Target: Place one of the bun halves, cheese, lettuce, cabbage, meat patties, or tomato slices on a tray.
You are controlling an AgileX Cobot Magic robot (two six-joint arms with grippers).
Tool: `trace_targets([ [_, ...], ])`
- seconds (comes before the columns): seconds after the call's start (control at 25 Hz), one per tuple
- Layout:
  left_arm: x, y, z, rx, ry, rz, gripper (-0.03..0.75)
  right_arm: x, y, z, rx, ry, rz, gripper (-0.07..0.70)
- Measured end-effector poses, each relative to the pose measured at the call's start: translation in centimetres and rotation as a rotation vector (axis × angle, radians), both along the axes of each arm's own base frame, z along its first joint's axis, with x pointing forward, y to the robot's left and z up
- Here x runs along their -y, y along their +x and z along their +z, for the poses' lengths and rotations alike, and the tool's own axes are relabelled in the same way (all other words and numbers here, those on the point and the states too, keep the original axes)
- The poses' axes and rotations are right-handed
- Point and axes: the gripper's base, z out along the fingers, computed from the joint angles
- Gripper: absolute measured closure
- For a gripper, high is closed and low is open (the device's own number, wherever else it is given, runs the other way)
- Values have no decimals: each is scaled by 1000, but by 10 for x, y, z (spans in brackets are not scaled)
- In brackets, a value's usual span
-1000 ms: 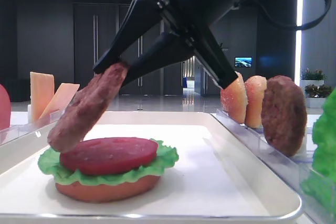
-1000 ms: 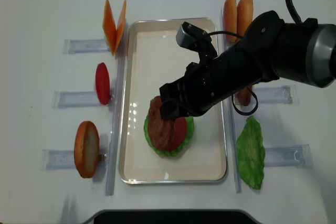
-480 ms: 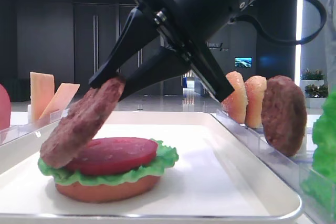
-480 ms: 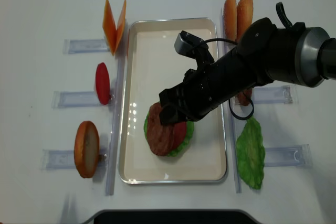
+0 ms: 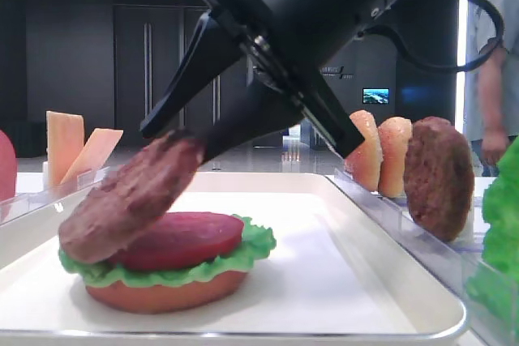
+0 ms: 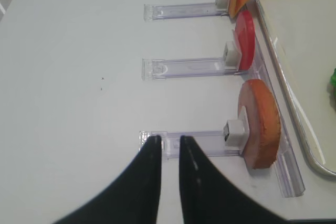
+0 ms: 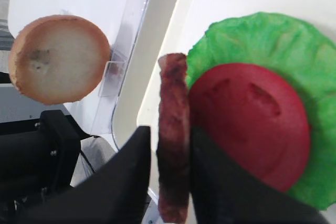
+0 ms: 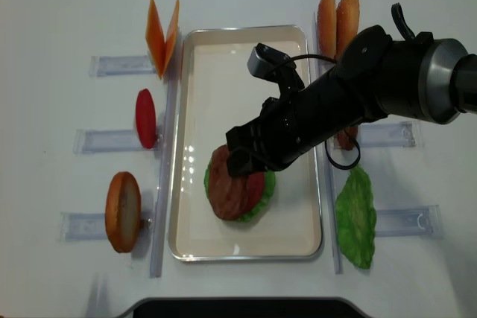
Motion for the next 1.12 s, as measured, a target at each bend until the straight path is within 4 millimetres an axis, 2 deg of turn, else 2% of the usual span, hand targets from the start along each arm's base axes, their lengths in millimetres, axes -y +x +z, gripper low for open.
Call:
trace_targets([
  [0.2, 0, 0, 0, 0, 0, 0, 622, 4, 3, 2, 78, -48, 9, 131],
  [0.24, 0, 0, 0, 0, 0, 0, 622, 5, 3, 4, 102, -55, 13, 79],
  [0.32, 0, 0, 0, 0, 0, 0, 622, 10, 3, 13, 152, -67, 27, 30],
  [0.52, 0, 0, 0, 0, 0, 0, 622, 25, 0, 43, 272, -82, 55, 7],
  [0.8, 0, 0, 0, 0, 0, 0, 622, 63, -7, 93, 418, -136, -6, 16],
  [0.96, 0, 0, 0, 0, 0, 0, 622, 93, -7, 107, 411, -192, -61, 33],
  [1.12, 0, 0, 0, 0, 0, 0, 622, 130, -4, 113, 351, -272, -151, 40],
])
